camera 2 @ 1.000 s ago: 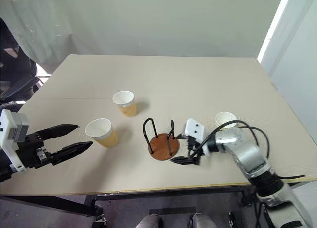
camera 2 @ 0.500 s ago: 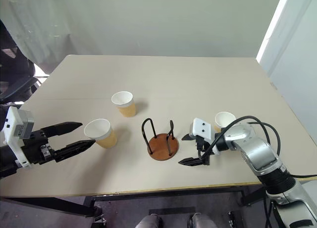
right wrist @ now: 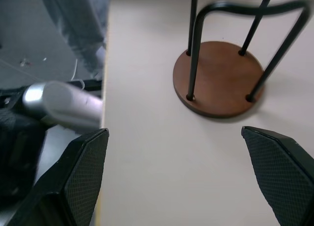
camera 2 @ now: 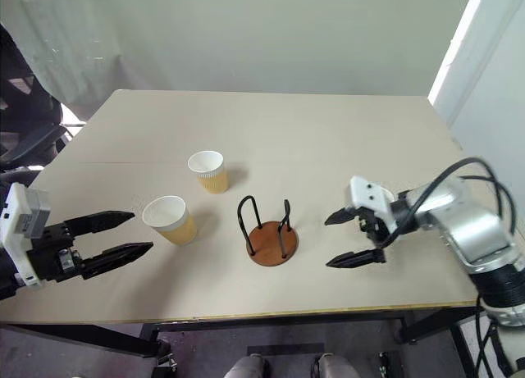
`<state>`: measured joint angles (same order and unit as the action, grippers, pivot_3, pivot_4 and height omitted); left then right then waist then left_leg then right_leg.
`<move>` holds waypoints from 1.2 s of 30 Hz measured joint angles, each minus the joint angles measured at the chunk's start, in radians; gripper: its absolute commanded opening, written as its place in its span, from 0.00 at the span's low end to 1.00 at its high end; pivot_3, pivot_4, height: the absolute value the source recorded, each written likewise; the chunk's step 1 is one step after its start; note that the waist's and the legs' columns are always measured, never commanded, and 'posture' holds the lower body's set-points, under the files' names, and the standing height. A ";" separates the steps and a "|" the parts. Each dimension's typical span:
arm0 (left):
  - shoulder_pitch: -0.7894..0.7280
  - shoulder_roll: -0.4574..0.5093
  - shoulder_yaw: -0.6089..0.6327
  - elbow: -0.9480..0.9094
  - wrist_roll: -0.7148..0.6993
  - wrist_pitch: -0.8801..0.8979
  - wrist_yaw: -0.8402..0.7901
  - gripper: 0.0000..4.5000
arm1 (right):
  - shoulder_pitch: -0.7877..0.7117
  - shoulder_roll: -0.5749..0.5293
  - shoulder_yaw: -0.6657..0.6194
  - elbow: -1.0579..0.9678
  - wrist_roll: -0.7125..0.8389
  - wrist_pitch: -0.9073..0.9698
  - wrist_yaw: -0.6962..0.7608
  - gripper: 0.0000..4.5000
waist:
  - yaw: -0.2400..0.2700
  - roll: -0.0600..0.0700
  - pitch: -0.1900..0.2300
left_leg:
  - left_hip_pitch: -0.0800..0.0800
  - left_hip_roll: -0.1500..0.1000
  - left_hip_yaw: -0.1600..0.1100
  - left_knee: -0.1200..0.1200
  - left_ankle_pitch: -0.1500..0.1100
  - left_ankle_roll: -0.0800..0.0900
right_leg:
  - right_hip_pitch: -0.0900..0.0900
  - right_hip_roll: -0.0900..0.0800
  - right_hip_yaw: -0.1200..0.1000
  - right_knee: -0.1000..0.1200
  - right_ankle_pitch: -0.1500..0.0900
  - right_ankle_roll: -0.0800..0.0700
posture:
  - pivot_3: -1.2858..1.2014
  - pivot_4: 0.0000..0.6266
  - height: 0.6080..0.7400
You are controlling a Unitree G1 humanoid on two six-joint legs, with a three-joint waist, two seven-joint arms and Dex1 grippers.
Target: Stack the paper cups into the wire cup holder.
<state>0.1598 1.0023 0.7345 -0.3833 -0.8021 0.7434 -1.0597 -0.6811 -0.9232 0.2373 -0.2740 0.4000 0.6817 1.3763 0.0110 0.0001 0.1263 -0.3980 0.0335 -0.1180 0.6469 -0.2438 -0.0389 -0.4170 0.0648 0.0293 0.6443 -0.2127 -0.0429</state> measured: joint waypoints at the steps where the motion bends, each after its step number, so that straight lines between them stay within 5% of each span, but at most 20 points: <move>1: 0.000 0.007 0.000 0.000 -0.001 0.002 -0.010 1.00 | -0.013 -0.013 -0.005 0.004 -0.001 -0.012 0.011 0.99 | 0.000 0.000 0.000 | 0.000 0.000 0.000 0.000 0.000 0.000 | 0.000 0.000 0.000 0.000 0.000 0.000 | 0.52 0.24 1.00; 14: -0.044 0.054 -0.025 0.035 0.003 0.006 -0.071 1.00 | -0.236 -0.076 0.063 0.344 -0.274 -0.324 0.070 0.99 | 0.000 0.000 0.000 | 0.001 0.000 0.000 0.000 0.000 0.001 | -0.001 0.000 0.000 0.001 0.003 0.001 | 0.52 0.24 1.00; 36: -0.025 0.049 0.079 -0.013 -0.062 0.054 -0.065 1.00 | -0.234 0.020 0.169 0.515 -0.537 -0.528 0.115 0.99 | 0.000 0.001 0.001 | 0.001 0.001 0.001 0.001 -0.002 0.002 | -0.001 0.000 0.000 0.001 0.007 -0.001 | 0.52 0.24 1.00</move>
<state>0.1343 1.0517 0.8139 -0.3962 -0.8638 0.7969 -1.1246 -0.9155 -0.9031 0.4066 0.2408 -0.1368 0.1538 1.4910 0.0107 0.0015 0.1272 -0.3966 0.0349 -0.1172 0.6478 -0.2453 -0.0366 -0.4178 0.0644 0.0291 0.6450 -0.2055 -0.0436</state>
